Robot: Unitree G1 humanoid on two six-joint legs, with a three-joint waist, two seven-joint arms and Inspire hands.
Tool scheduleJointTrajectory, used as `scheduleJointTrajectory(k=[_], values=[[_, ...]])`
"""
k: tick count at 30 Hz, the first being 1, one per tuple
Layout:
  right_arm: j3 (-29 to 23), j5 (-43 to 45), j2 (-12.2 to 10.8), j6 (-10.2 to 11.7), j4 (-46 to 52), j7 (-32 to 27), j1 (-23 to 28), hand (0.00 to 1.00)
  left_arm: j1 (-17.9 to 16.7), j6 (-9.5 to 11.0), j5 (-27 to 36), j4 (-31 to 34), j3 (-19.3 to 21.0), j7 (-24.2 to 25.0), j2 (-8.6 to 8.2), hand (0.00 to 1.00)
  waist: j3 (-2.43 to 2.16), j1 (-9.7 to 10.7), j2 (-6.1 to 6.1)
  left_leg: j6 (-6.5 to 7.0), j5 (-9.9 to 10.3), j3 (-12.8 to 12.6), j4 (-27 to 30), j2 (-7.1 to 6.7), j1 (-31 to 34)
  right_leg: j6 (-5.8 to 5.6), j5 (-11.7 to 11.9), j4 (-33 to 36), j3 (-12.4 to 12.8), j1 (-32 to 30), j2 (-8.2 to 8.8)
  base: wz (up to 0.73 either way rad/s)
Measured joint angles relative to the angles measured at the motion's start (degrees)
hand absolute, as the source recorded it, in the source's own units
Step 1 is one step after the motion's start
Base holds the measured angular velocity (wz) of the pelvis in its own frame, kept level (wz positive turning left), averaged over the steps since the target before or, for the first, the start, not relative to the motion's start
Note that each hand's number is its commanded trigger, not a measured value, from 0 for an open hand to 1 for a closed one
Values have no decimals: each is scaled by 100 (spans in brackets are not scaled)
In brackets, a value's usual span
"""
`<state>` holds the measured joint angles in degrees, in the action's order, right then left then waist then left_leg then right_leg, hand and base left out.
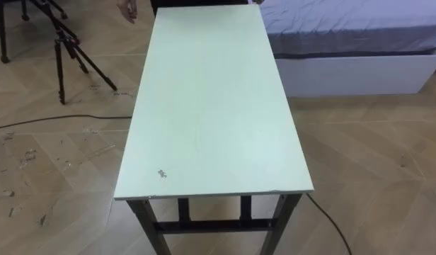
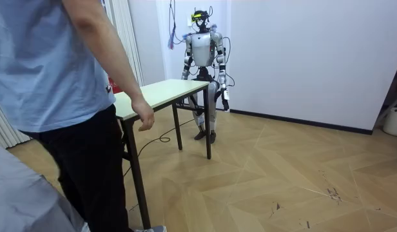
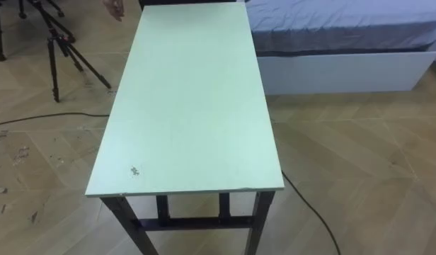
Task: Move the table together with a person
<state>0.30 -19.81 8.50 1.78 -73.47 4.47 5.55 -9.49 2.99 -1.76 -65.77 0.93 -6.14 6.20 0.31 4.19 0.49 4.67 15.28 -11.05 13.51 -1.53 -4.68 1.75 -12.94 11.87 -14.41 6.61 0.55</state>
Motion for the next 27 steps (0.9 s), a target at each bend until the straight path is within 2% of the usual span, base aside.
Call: scheduleJointTrajectory(k=[6,10,13,21,23,24,27], values=[[4,-2,1,7,-13,66,2,0,20,31,13,-61,35,8,1,0,1,-21,-15,2,1,-1,3,0,-2,0,0,7,2,-4,1,0],[14,-10,6,7,-14,153,11,0,26,35,296,-122,81,88,0,0,6,-29,-23,6,5,-1,-11,0,14,0,0,-15,-4,-7,0,0],[11,-11,13,7,-10,208,23,0,4,35,730,-197,114,315,22,0,6,-56,-28,6,5,0,-28,-2,12,0,0,-22,-5,20,0,0],[2,82,127,-10,12,737,-32,0,39,-27,1837,-291,-9,1259,227,0,16,-153,1,10,7,3,11,-2,71,-1,1,-8,-14,-25,7,0],[4,89,170,-65,173,890,-3,0,36,-51,2303,-250,-24,1527,254,0,-12,-148,52,16,11,9,42,3,157,-1,1,37,-22,-103,12,0],[19,85,222,-91,326,1024,18,0,40,-55,2559,-232,-91,1705,259,0,-3,-146,48,22,14,14,99,5,239,-1,1,88,-30,-184,23,0],[4,213,288,-196,783,1353,28,0,48,-86,2786,-194,-127,2178,276,0,-15,-138,85,30,19,15,205,10,358,-2,1,140,-32,-296,34,-1]])
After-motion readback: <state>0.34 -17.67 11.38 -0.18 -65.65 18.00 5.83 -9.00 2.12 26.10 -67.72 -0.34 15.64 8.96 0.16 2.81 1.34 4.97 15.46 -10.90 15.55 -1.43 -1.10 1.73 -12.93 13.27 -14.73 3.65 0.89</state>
